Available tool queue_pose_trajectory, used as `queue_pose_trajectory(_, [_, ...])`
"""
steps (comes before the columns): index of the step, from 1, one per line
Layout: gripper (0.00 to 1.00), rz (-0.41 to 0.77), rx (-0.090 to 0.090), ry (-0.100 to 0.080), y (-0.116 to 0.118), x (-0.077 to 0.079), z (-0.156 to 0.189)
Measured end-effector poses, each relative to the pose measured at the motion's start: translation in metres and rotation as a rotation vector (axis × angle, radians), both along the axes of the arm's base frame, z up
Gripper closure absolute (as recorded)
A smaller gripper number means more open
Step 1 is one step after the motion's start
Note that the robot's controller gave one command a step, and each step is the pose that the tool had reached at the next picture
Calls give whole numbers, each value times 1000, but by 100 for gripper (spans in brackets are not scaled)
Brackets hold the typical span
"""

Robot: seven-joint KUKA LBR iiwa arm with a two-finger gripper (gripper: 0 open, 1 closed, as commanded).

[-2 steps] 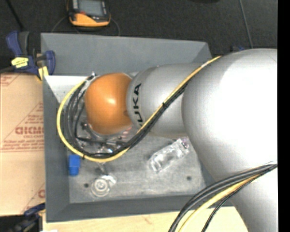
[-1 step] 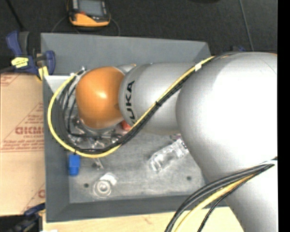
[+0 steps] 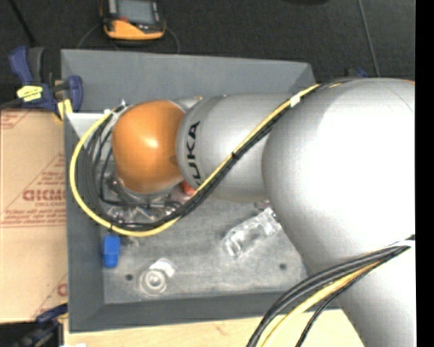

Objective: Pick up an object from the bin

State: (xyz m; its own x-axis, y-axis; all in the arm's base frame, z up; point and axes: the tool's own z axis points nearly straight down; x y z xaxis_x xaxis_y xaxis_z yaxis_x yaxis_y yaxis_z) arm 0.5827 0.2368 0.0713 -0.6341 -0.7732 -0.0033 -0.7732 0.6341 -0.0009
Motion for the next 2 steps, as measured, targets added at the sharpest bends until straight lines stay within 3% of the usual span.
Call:
queue_pose_trajectory(1, [100, 24, 2, -8, -2, -28, 86])
queue_pose_trajectory(2, [0, 22, 1, 0, -3, -29, 81])
